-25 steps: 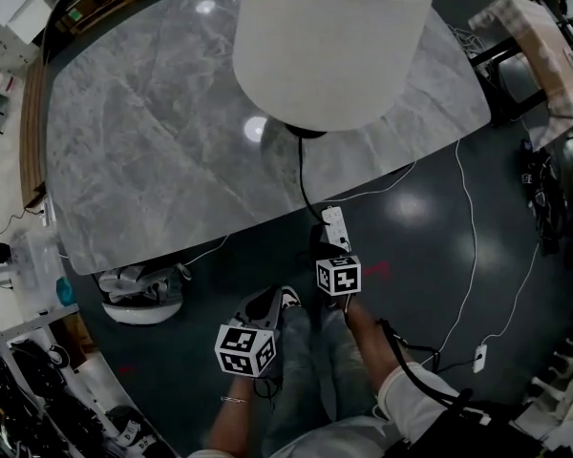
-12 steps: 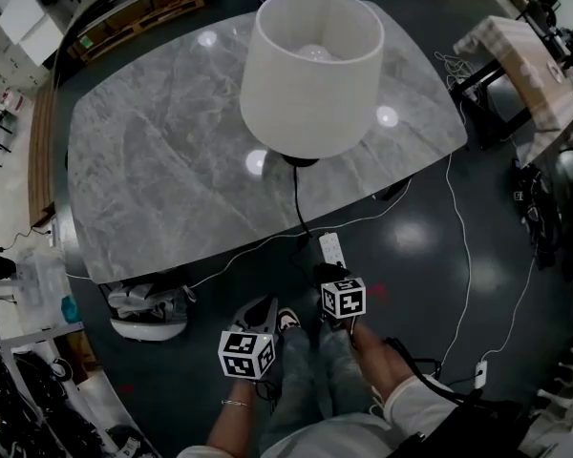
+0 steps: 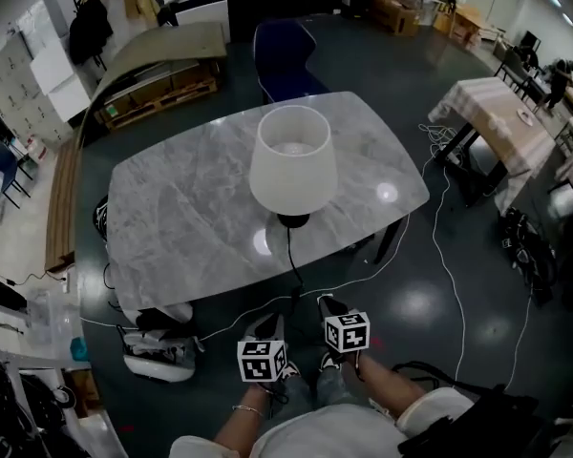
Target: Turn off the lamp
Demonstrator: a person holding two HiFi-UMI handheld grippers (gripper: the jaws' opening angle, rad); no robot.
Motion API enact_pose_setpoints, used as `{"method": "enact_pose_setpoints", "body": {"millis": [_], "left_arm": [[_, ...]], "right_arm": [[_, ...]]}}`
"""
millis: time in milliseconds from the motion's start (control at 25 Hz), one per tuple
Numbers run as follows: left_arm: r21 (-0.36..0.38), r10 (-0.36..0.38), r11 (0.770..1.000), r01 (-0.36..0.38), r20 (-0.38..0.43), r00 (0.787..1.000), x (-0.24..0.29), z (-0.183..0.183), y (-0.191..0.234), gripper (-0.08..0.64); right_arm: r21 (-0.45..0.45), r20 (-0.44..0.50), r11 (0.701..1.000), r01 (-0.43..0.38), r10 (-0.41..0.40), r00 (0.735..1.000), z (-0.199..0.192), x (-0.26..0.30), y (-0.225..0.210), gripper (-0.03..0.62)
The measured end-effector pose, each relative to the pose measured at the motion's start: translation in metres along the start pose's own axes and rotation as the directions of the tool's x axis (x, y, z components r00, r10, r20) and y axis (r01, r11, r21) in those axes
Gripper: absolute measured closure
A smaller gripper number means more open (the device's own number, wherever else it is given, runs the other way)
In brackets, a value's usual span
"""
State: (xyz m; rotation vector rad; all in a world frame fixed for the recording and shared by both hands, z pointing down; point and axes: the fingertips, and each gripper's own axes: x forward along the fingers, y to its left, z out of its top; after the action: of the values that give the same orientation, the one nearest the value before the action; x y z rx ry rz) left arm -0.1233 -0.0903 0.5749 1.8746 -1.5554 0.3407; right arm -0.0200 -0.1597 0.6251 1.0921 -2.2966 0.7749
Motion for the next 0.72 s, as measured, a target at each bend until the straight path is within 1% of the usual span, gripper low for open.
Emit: {"method": "enact_pose_setpoints", "body": {"millis": [120, 240, 360, 520, 600, 720], "left_arm": [[0.021, 0.015, 1.000, -0.016, 0.036, 0.999, -0.005, 0.027, -0.018, 0.552], [0.053, 0.019, 0.998, -0.024, 0.090, 0.996, -0.010, 0.056, -0.033, 0.552], [0.067, 0.024, 0.997, -0.034, 0.140, 0.990, -0.015, 0.076, -0.043, 0.552], [0.069, 0.036, 0.996, -0.050, 0.187, 0.982, -0.019, 0.091, -0.053, 0.552], [0.068, 0.037, 0.996, -0.052, 0.208, 0.978, -0.022, 0.094, -0.057, 0.552], [0.041, 0.056, 0.997, -0.067, 0.224, 0.973, -0.024, 0.097, -0.052, 0.552]], "right_arm": [[-0.020, 0.081, 1.000, 0.016, -0.014, 0.997, 0.040, -0.029, 0.009, 0.591], [-0.037, 0.168, 0.999, 0.023, -0.016, 0.986, 0.079, -0.054, 0.016, 0.591], [-0.059, 0.236, 0.998, 0.037, -0.022, 0.971, 0.102, -0.073, 0.019, 0.591], [-0.083, 0.283, 0.996, 0.046, -0.020, 0.959, 0.119, -0.092, 0.016, 0.591], [-0.084, 0.281, 0.996, 0.041, -0.015, 0.960, 0.117, -0.098, 0.014, 0.591], [-0.082, 0.267, 0.996, 0.029, -0.006, 0.964, 0.113, -0.099, 0.015, 0.591]]}}
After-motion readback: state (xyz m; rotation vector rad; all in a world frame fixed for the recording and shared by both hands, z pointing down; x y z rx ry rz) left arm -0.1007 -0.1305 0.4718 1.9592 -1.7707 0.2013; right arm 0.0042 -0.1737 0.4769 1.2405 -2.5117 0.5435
